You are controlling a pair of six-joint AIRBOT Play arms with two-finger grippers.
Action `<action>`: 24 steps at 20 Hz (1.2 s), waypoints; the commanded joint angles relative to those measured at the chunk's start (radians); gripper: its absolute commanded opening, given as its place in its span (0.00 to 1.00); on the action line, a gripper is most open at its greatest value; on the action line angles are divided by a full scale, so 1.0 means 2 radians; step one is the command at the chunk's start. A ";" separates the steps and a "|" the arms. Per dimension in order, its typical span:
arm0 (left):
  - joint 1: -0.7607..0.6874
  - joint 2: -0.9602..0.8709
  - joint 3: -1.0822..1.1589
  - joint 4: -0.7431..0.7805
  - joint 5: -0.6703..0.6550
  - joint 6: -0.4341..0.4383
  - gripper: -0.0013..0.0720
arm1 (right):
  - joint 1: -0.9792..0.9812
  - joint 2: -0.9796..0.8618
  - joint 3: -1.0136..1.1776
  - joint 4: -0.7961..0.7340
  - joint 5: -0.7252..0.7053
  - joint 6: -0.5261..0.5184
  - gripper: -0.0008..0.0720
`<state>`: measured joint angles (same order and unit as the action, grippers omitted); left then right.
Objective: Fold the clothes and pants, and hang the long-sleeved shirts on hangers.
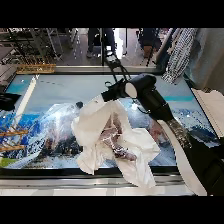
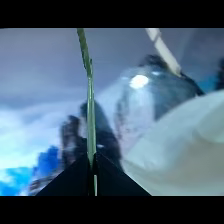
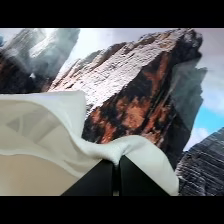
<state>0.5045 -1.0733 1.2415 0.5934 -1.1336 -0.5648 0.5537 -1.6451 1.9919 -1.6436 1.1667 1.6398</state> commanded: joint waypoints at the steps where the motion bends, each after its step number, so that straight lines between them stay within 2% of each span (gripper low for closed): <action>1: -0.007 -0.032 0.002 -0.092 -0.173 0.107 0.04 | -0.033 0.006 0.006 -0.016 0.010 0.010 0.05; 4: -0.007 -0.052 0.002 -0.115 -0.223 0.121 0.04 | -0.041 0.006 0.006 -0.014 0.014 0.009 0.05; 7: -0.001 -0.055 0.002 -0.186 -0.225 0.151 0.04 | -0.041 0.006 0.006 -0.014 0.014 0.009 0.05; 10: 0.002 -0.055 0.002 -0.253 -0.234 0.163 0.04 | -0.041 0.006 0.006 -0.014 0.014 0.009 0.05; 16: -0.048 -0.093 0.002 -0.268 -0.234 0.170 0.04 | -0.037 0.006 0.006 0.007 0.014 0.009 0.05; 20: -0.078 -0.138 0.002 -0.340 -0.229 0.206 0.04 | -0.030 0.006 0.006 0.010 0.019 0.009 0.05; 24: -0.086 -0.166 0.002 -0.346 -0.215 0.208 0.04 | -0.030 0.006 0.006 0.009 0.023 0.009 0.05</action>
<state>0.3500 -1.3632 1.2442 -0.0616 -1.5776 -0.1661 0.4908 -1.6341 2.0037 -1.6306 1.2079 1.6585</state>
